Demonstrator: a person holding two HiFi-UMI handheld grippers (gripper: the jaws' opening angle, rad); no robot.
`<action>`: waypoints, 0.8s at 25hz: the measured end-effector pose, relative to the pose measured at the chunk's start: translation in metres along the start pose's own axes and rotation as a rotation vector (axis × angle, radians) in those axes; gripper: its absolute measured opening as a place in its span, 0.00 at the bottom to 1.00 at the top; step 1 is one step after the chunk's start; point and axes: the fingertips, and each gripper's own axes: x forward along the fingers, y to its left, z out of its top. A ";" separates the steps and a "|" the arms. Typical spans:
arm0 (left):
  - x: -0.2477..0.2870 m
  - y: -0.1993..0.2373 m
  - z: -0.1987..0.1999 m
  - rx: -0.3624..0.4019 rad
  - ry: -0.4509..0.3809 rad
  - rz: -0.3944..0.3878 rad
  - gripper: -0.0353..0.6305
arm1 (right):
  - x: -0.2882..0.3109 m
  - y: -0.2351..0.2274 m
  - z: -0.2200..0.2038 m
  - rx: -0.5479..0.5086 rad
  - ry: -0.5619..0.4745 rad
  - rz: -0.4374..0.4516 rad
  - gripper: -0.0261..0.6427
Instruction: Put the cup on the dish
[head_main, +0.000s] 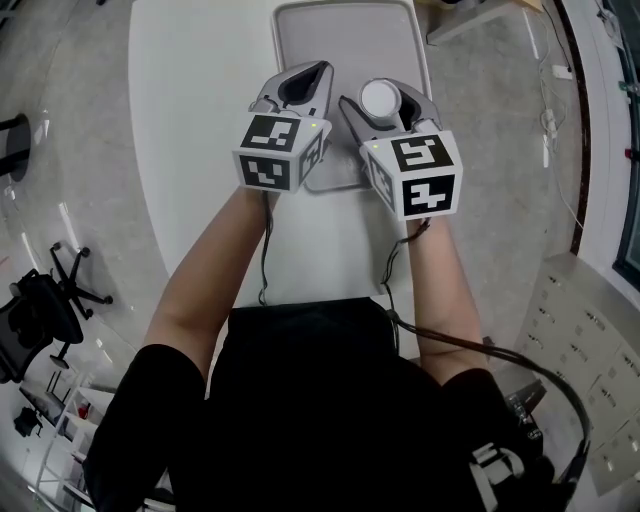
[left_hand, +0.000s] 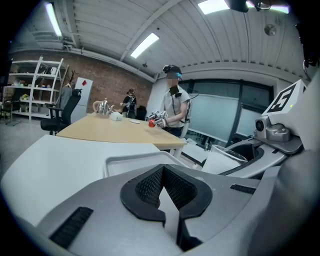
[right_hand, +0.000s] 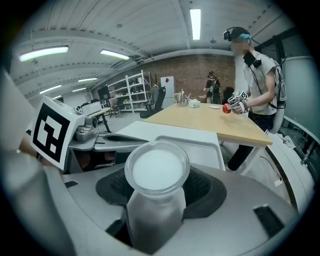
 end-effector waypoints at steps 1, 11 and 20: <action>0.004 0.002 -0.002 0.003 0.002 0.003 0.06 | 0.004 -0.002 -0.001 -0.001 0.003 -0.002 0.41; 0.032 0.013 -0.024 0.016 0.034 -0.014 0.06 | 0.047 -0.017 -0.014 -0.010 0.027 -0.027 0.41; 0.045 0.015 -0.034 0.010 0.033 -0.014 0.06 | 0.071 -0.029 -0.035 -0.002 0.043 -0.030 0.41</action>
